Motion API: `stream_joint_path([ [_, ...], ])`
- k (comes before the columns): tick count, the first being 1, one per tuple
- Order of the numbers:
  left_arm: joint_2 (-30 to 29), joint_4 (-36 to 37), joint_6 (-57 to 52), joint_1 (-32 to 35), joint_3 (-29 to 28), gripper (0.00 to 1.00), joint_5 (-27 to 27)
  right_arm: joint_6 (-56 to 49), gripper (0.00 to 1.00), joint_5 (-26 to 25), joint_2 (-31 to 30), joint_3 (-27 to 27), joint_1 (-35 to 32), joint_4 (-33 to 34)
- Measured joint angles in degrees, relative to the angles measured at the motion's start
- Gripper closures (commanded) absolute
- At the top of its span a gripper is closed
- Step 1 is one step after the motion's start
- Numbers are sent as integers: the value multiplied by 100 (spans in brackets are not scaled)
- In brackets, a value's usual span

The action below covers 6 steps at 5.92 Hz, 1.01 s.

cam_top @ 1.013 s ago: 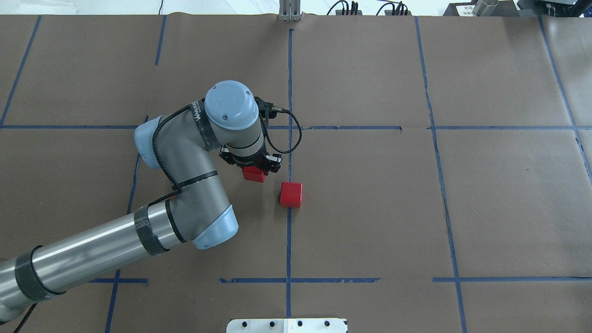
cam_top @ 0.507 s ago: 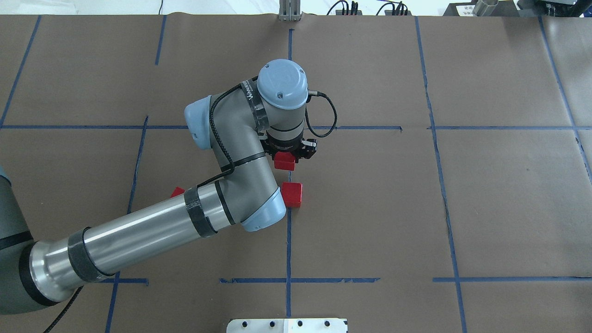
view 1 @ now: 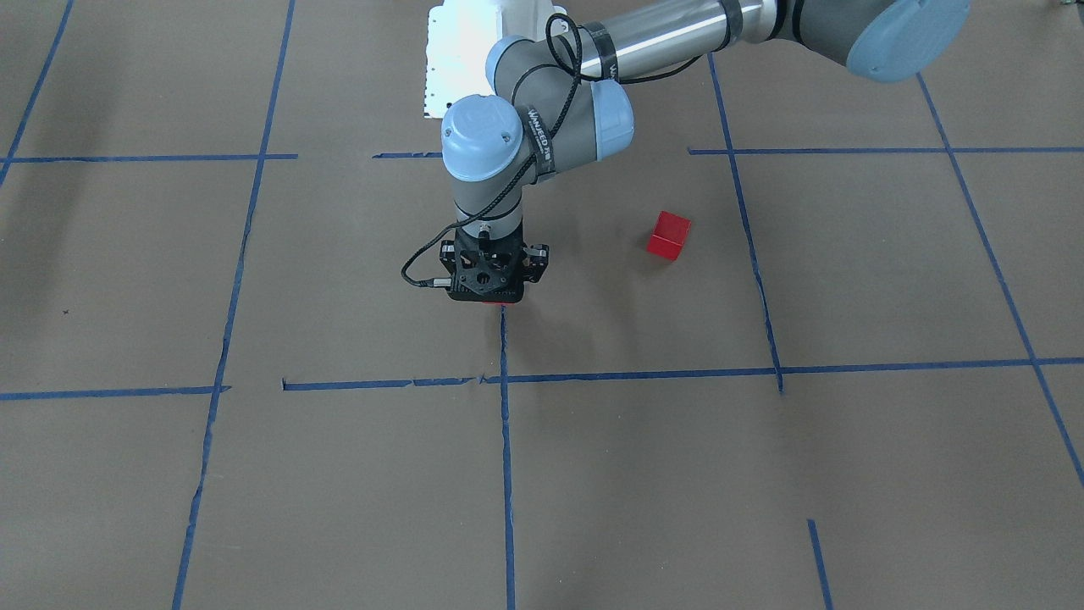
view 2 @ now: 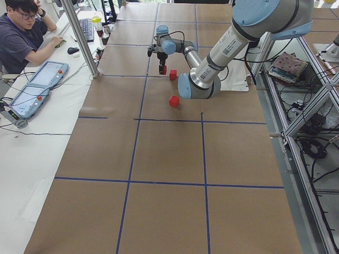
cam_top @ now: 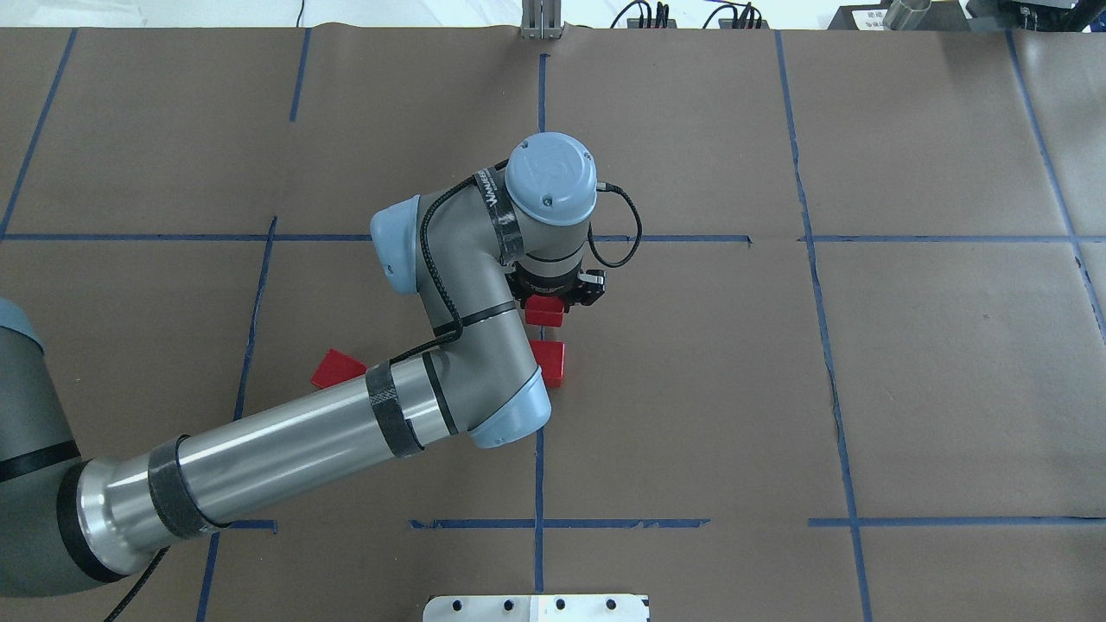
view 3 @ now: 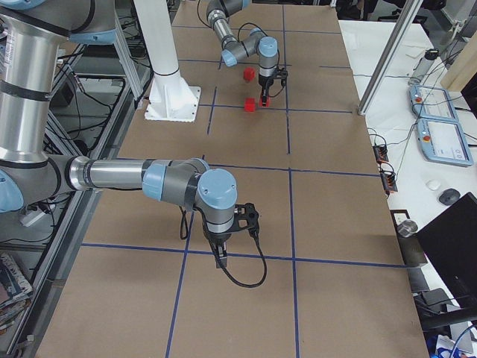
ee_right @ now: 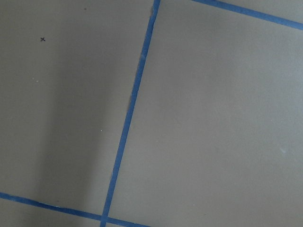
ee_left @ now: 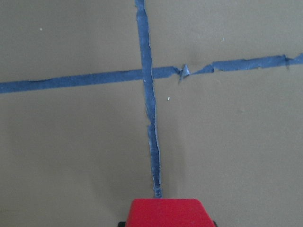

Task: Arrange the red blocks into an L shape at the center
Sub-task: 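Hold the cube against the center cube with the left gripper, adjusting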

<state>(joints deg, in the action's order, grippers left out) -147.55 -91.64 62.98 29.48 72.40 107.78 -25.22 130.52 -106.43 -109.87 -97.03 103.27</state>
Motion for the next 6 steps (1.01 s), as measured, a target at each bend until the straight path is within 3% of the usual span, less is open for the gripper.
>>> stream_joint_path([
  [6,33,-114,47,-109,-88,95,-38,8,0,0,0,-8,0,0],
])
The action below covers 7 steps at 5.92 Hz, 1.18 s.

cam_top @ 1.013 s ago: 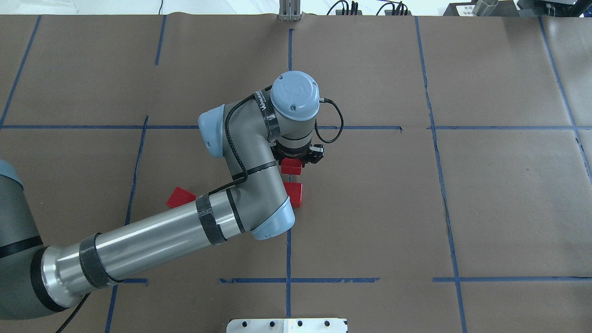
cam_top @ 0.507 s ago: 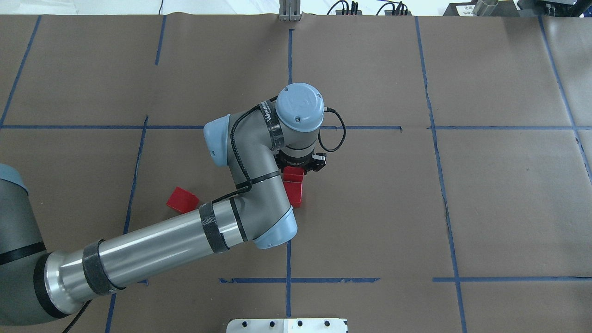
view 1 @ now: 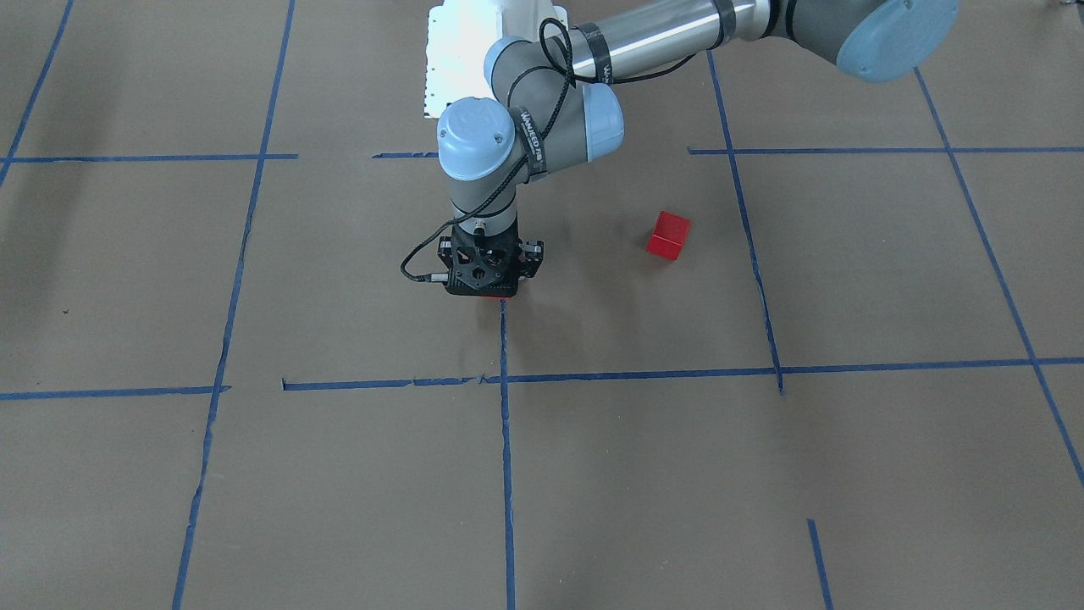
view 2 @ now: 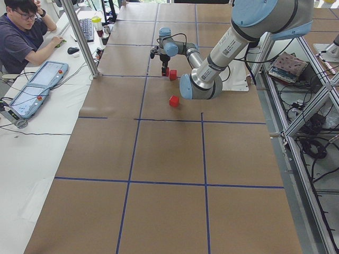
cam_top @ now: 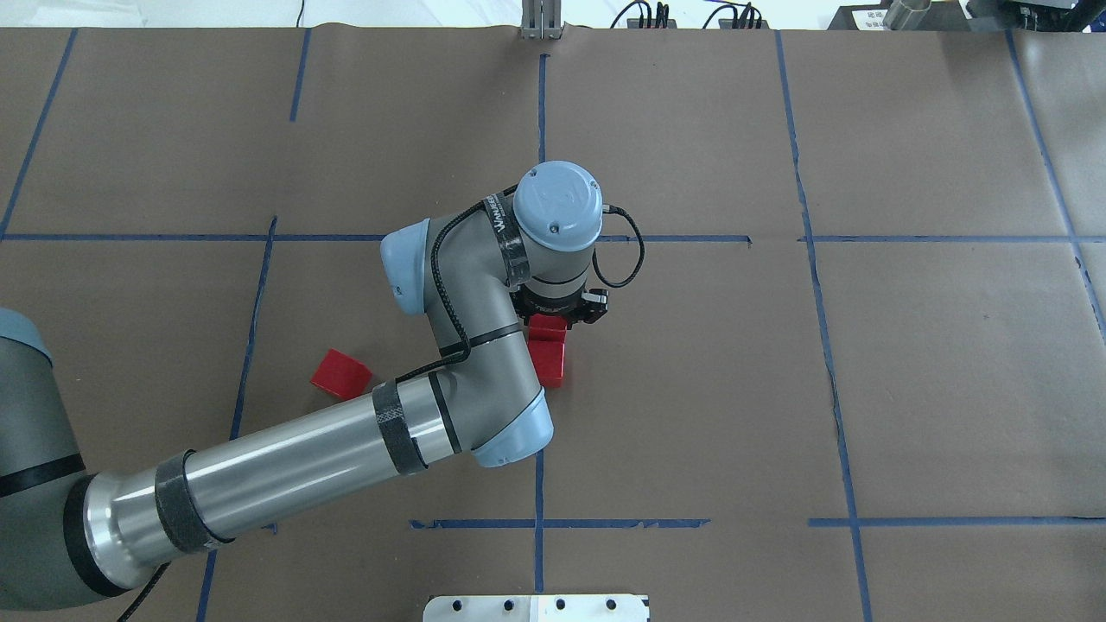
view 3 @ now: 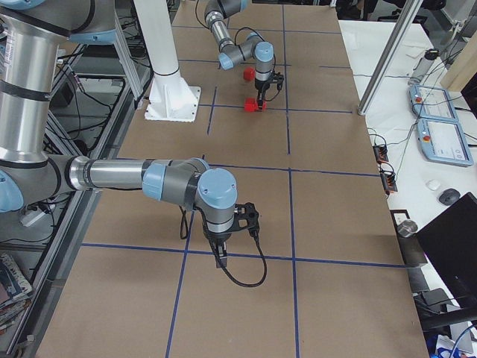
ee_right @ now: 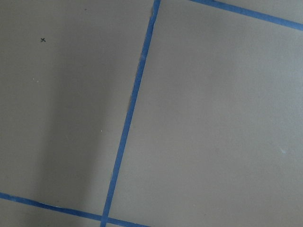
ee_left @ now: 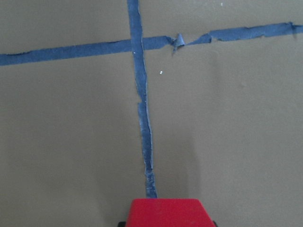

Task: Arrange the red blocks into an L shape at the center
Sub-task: 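Hold the cube against the center cube with the left gripper, adjusting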

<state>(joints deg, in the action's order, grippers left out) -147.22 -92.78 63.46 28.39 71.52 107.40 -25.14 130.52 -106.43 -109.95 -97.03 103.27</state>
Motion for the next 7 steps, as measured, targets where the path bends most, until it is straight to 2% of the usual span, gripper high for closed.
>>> stream_joint_path([
  [7,-8,-332,16,-1,-320,95,8,1,0,-6,0,0,0,-2],
])
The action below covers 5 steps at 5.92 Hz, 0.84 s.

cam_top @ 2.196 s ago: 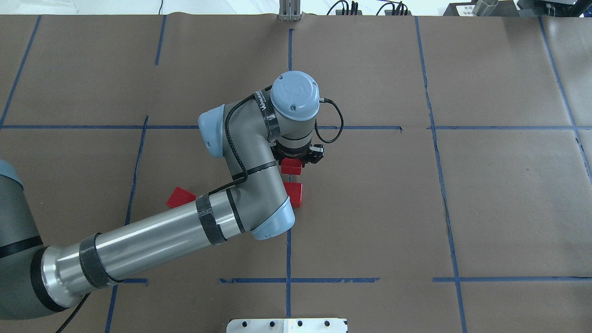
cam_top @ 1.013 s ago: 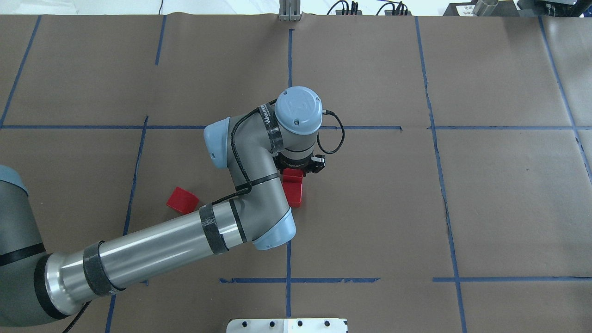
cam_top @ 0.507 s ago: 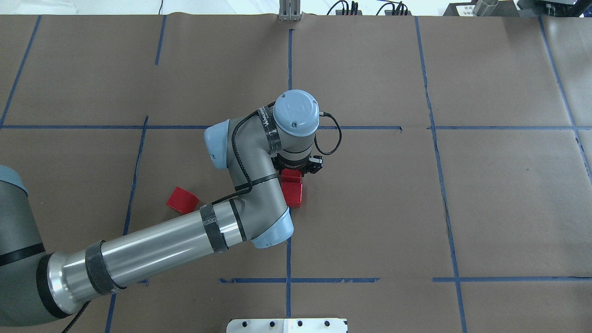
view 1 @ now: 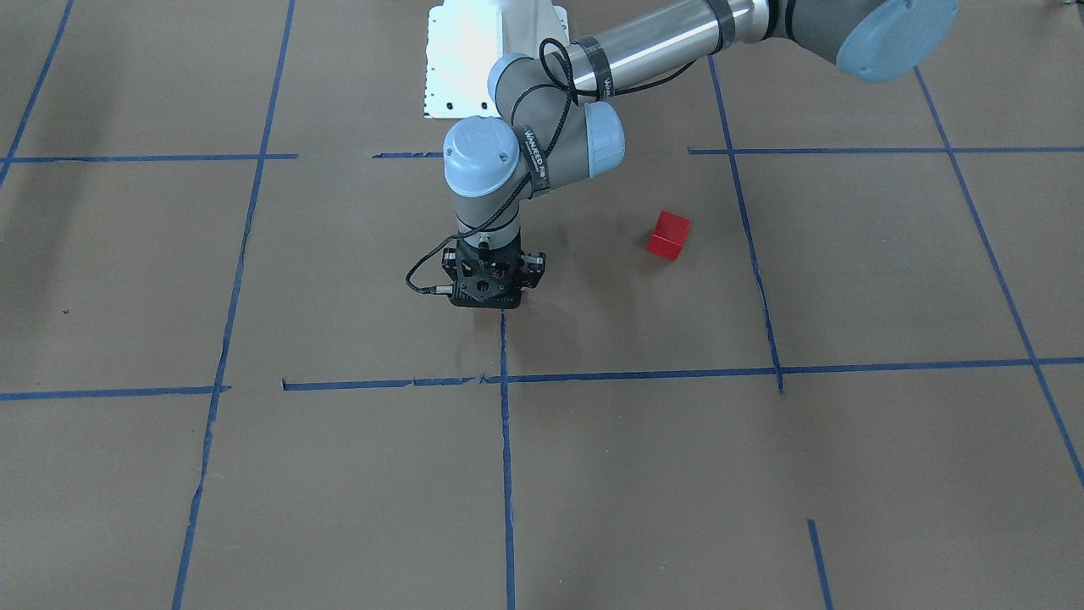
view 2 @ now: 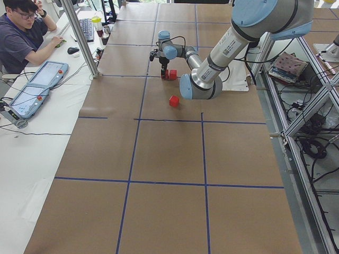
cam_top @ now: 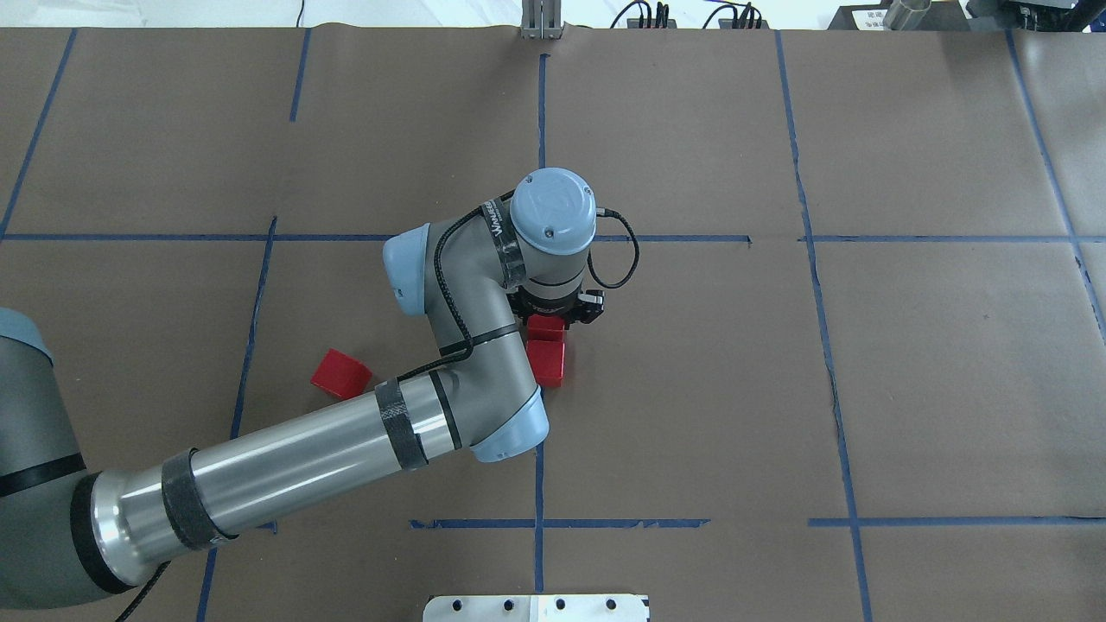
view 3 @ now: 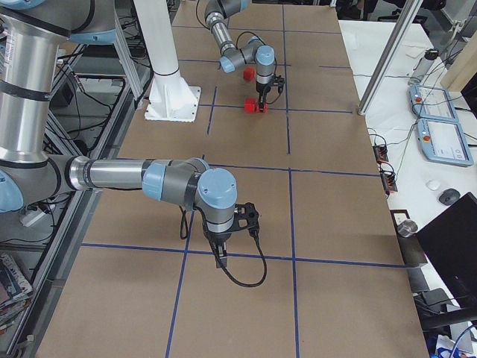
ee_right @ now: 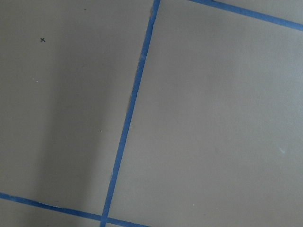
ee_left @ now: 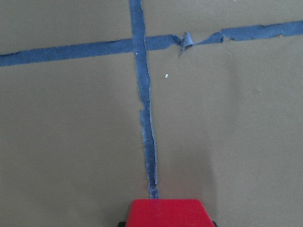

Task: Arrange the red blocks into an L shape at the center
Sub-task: 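Hold the cube against the center cube with the left gripper, adjusting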

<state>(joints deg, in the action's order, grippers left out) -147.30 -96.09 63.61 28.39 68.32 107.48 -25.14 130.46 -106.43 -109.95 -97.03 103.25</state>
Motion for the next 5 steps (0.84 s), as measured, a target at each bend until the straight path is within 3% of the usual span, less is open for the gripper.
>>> stream_joint_path([
  [5,13,47,31,2,62,95,42,0,0,-3,0,0,0,-2],
])
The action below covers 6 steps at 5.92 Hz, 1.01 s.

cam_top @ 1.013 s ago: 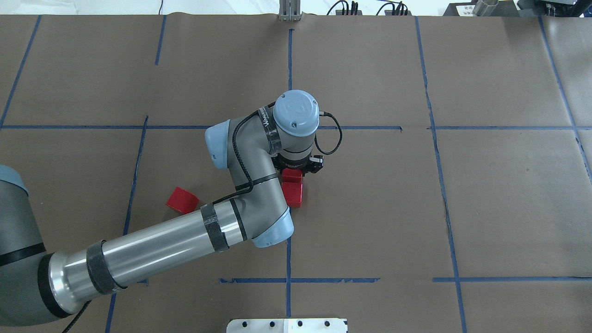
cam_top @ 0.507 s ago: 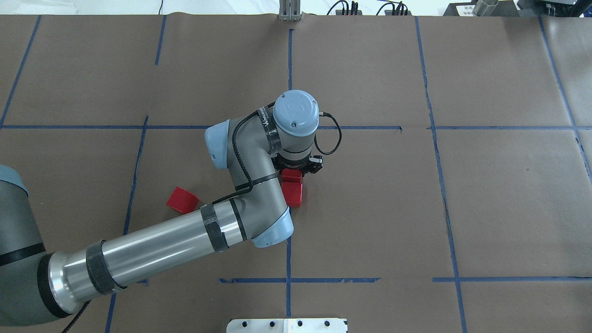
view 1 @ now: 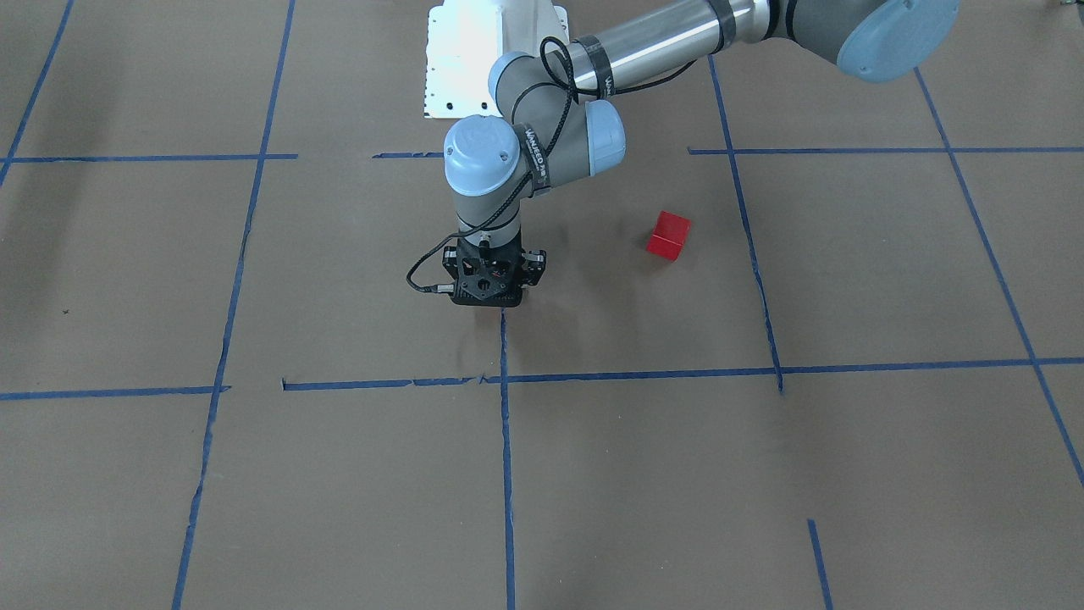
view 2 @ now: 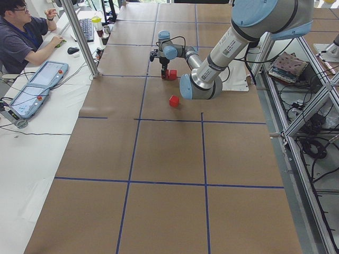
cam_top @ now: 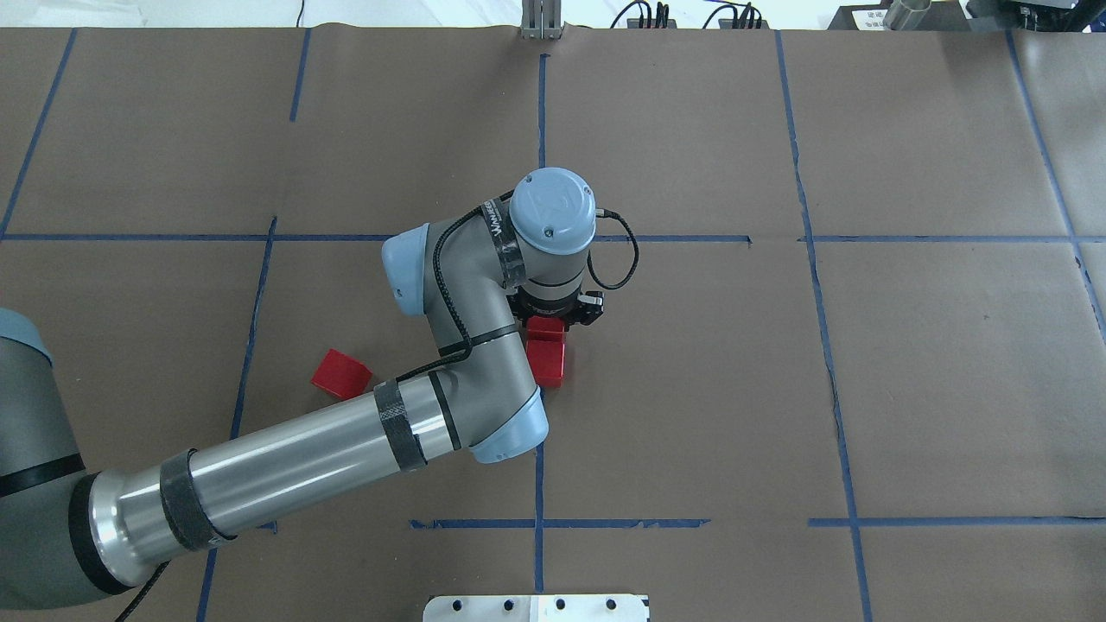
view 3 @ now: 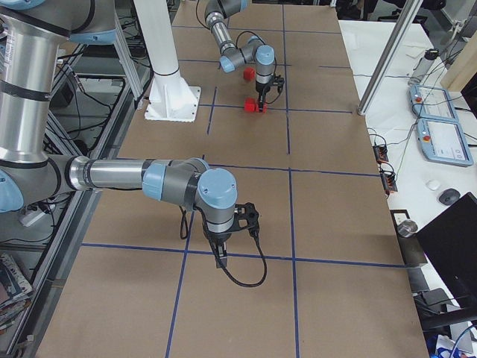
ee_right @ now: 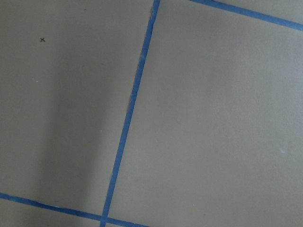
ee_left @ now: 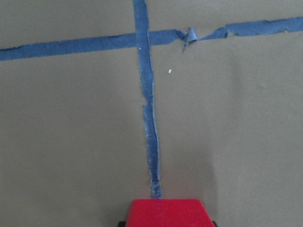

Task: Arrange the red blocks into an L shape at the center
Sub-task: 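Hold the cube against the center cube with the left gripper, adjusting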

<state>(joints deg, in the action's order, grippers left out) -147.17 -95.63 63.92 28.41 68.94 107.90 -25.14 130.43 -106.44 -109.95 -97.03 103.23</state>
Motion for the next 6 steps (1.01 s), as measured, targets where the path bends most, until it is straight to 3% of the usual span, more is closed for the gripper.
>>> stream_joint_path([
  [6,52,12,6,-2,72,91,2,0,0,0,0,9,0,4],
])
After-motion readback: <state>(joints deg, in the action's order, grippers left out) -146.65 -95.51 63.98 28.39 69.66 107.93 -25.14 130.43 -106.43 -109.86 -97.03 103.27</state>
